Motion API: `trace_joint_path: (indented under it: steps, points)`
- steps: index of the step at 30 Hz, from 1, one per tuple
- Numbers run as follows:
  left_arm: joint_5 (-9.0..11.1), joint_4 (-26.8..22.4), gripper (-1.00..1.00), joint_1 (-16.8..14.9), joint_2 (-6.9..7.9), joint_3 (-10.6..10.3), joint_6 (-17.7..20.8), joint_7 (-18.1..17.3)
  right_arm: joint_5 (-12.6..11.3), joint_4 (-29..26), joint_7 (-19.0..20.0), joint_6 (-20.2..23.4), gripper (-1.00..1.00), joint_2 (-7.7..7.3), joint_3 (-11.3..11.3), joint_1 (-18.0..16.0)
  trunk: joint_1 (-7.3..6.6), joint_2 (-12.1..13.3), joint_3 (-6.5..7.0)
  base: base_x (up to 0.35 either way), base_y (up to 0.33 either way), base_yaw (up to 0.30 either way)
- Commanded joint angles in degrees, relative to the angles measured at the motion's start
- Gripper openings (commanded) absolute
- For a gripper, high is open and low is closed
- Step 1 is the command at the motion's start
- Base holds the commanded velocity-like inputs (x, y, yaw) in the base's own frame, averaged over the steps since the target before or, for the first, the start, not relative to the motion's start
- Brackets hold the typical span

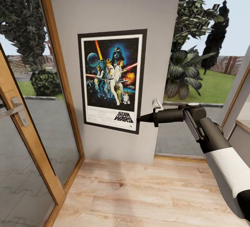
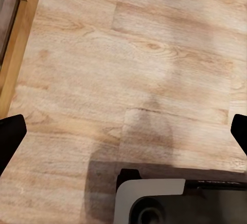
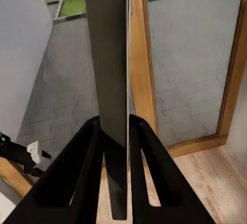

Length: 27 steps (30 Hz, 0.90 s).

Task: Pick up the poster from the kitchen countertop and hang it on one of the wall nails in the kitchen.

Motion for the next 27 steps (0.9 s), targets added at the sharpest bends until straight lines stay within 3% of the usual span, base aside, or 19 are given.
trace_joint_path:
  steps: [1, 27]
  points:
    - [-0.03, -0.16, 1.0, 0.0, -0.04, 0.2, 0.52, -0.35, -0.43, 0.01, 0.02, 0.59, -1.0, -0.06, 0.11, -0.07, 0.04, -0.12, -0.12, 0.0, 0.0, 0.0]
    - [-0.03, -0.16, 1.0, 0.0, -0.05, 0.12, 0.52, -0.35, -0.28, -0.51, 0.08, -4.37, -1.0, -0.05, 0.34, -0.68, 0.04, -0.12, -0.12, 0.0, 0.0, 0.0]
